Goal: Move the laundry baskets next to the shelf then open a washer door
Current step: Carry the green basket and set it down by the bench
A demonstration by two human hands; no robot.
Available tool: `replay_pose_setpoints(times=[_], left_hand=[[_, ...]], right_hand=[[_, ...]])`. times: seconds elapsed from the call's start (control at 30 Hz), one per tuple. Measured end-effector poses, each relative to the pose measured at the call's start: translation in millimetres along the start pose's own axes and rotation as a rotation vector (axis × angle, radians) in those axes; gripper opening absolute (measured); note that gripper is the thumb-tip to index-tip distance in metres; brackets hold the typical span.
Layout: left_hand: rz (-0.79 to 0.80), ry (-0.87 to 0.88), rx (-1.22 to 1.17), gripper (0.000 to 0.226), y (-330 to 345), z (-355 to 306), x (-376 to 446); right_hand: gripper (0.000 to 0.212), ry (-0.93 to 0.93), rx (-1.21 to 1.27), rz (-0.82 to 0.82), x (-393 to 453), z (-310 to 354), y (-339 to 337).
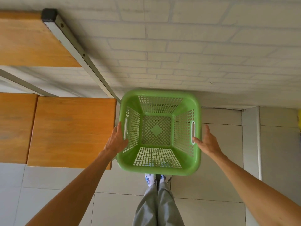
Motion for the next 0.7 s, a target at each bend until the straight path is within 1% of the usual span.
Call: replay_pose_setpoints(times=[0.1,0.2,0.33,0.4,0.53,0.6,0.7], left_hand=[[0.042,-0.005,0.04,0.095,-37.6,-46.7,-37.8],[0.078,0.053,0.099,0.092,-85.0,-103.3,-90.0],[0.108,0.163,0.323,0.098,-143.0,-174.2,-154.9],[0.111,0.215,0.415,0.097,-160.9,-204.9,-179.2],[0.116,0.381,0.583,0.096,-162.8,-268.5,-214.0],[0.162,0.445,0.666,0.096,-147.5,-298.6,-225.7],[0.235,0.572,0.749,0.098,-106.8,-353.7,-248.0]], right_hand=[[0.092,0.009,-0.042,0.03,-51.6,11.9,-34.8],[0.087,-0.011,-0.092,0.024,-118.5,23.9,-73.1],[0.08,-0.018,-0.165,-0.029,-211.7,25.9,-118.7],[0.079,-0.02,-0.167,-0.058,-251.2,18.5,-136.9],[0.078,0.052,-0.112,-0.145,-308.7,-27.5,-161.3],[0.075,0.107,-0.069,-0.193,-335.1,-65.0,-168.9],[0.071,0.227,0.028,-0.262,-380.6,-136.0,-173.0]])
Point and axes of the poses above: each hand's wrist, its own x-axis towards the middle knuckle, its own y-axis out of the palm, z = x × y, the point moved 4 cm from there along x, towards the middle knuckle, and after that the axes turned 5 degrees about y, right-handed, at the moved point
